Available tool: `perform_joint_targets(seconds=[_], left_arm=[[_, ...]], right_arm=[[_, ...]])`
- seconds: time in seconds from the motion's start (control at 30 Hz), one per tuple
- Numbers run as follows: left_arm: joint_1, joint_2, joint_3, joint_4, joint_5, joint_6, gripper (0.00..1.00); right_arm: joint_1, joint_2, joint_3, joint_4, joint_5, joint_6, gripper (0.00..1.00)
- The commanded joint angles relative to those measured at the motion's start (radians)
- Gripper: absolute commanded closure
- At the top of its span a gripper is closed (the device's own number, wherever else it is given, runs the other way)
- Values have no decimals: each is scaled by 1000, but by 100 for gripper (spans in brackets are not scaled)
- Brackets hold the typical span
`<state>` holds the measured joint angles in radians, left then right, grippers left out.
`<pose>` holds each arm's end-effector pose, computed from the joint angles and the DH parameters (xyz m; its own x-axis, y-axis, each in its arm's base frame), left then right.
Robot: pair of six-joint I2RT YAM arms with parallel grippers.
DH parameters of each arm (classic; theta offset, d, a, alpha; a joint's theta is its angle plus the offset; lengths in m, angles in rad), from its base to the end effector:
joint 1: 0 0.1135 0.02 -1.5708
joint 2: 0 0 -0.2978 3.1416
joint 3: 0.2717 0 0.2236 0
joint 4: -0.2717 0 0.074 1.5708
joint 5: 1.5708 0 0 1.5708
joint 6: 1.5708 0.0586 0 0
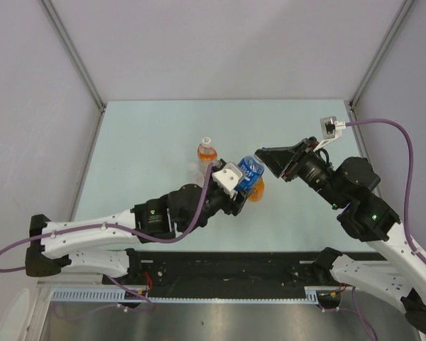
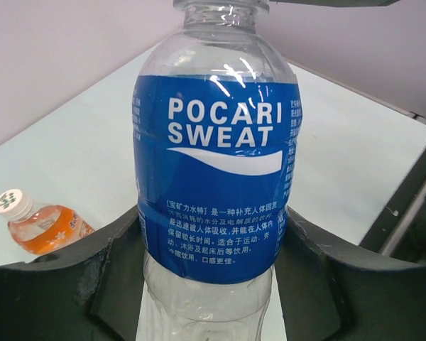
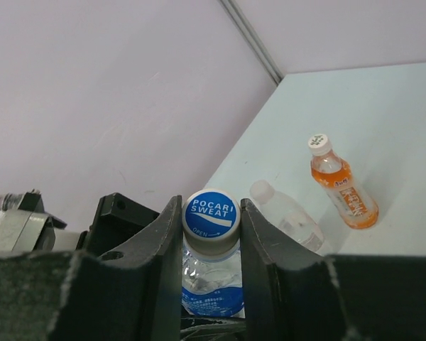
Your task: Fold the napkin into a case and place the utensils inside
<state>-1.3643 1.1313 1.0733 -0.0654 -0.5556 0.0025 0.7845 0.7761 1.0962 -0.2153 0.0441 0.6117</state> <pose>0.0784 -0.2233 0.4152 -0.0234 0.1222 -0.9922 0.7243 0.6862 0.0674 0.0902 0.0864 0.4607 -0.3269 0.4843 -0.8115 -0.5949 0.5618 0.5749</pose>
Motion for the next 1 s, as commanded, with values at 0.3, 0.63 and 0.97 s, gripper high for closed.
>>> perform_joint_targets(seconds=[0.3,0.63,0.97], left_arm=[[255,-143,51,38,1090,-280,100],[375,-59,77,307,1587,-548,100],[404,73,66,774,1755,-950,100]], right_arm=[[-5,-44,10,160,-471,-216,100],[-14,-57,8,251,-937,-302,100],[-59,-64,8,218,-1262,-400,100]])
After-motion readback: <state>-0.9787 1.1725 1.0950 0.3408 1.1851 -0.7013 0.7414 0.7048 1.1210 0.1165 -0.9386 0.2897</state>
